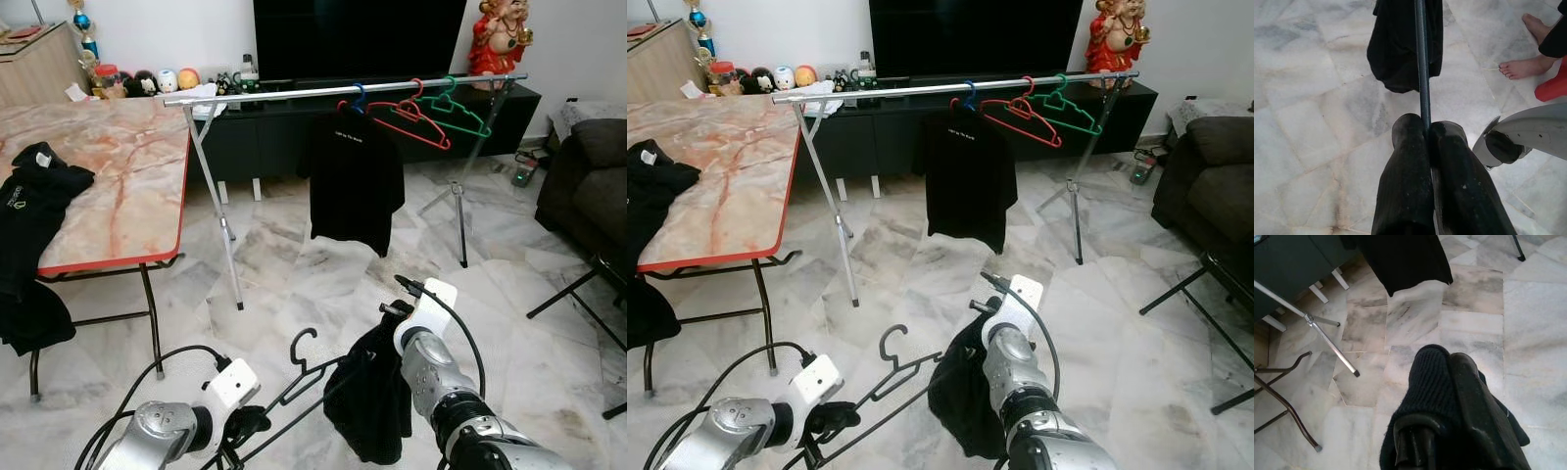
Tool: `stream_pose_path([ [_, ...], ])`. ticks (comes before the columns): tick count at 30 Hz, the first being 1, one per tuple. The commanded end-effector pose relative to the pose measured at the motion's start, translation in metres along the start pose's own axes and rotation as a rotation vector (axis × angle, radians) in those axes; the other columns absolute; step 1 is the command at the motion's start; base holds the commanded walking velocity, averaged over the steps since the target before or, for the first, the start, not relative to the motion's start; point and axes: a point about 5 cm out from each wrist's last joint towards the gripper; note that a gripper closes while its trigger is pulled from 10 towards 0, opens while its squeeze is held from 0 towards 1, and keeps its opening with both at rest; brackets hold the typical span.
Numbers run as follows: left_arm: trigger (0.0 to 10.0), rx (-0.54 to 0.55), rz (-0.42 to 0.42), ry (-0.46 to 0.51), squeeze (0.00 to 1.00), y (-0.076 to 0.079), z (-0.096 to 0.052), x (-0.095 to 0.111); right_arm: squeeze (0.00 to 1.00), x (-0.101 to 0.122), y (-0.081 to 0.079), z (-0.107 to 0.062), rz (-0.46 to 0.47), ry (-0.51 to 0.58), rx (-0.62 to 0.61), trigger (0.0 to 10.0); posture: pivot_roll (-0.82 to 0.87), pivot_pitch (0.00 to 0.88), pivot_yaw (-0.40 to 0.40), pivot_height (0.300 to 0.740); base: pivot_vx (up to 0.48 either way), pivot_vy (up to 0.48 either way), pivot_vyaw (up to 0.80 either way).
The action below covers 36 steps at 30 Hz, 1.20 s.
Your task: Hang hanger
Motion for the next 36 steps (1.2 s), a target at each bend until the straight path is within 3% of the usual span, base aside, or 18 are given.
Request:
stream_pose_path([
  [1,10.0,0.047,-0.021,0.062,0.0,-0.002,0.0,0.01,0.0,0.007,-0.008,0.0,0.013,0.021,0.022,10.0,0.14,0.0,-0.023,0.74,0.0,0.0,0.0],
  [4,10.0,0.037,-0.058,0.103,0.0,0.0,0.0,0.014,0.0,0.006,-0.009,0.0,0.014,0.015,0.028,10.0,0.14,0.0,-0.024,0.74,0.0,0.0,0.0],
  [6,10.0,-0.047,-0.102,0.153,0.0,0.009,-0.001,0.018,0.0,0.003,-0.009,0.0,-0.005,0.008,0.031,10.0,0.14,0.0,-0.026,0.74,0.0,0.0,0.0],
  [11,10.0,-0.067,-0.078,0.117,0.0,0.012,-0.002,0.015,0.0,0.004,-0.009,0.0,0.009,0.01,0.026,10.0,0.14,0.0,-0.024,0.74,0.0,0.0,0.0],
  [16,10.0,-0.135,-0.086,0.174,0.0,0.018,-0.004,0.027,0.0,0.007,-0.009,0.001,0.042,0.012,0.029,10.0,0.14,0.0,-0.025,0.74,0.0,0.0,0.0],
  [23,10.0,0.068,-0.08,0.168,0.0,-0.001,0.004,0.032,0.0,0.012,-0.017,0.001,0.084,0.013,0.059,10.0,0.14,0.0,-0.025,0.74,0.0,0.0,0.0],
  [36,10.0,-0.05,-0.093,0.209,0.0,0.019,0.014,0.043,0.0,0.004,-0.035,-0.002,0.085,-0.024,0.173,10.0,0.13,0.0,-0.023,0.74,0.0,0.0,0.0],
])
Point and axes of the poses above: a point about 5 cm out from each wrist's last joint towards the gripper, its own z axis pointing out of the wrist towards the gripper, its own x axis along the axis of the wrist's last joint, y = z × x, and after that the axes turned 5 degrees about z, right-handed
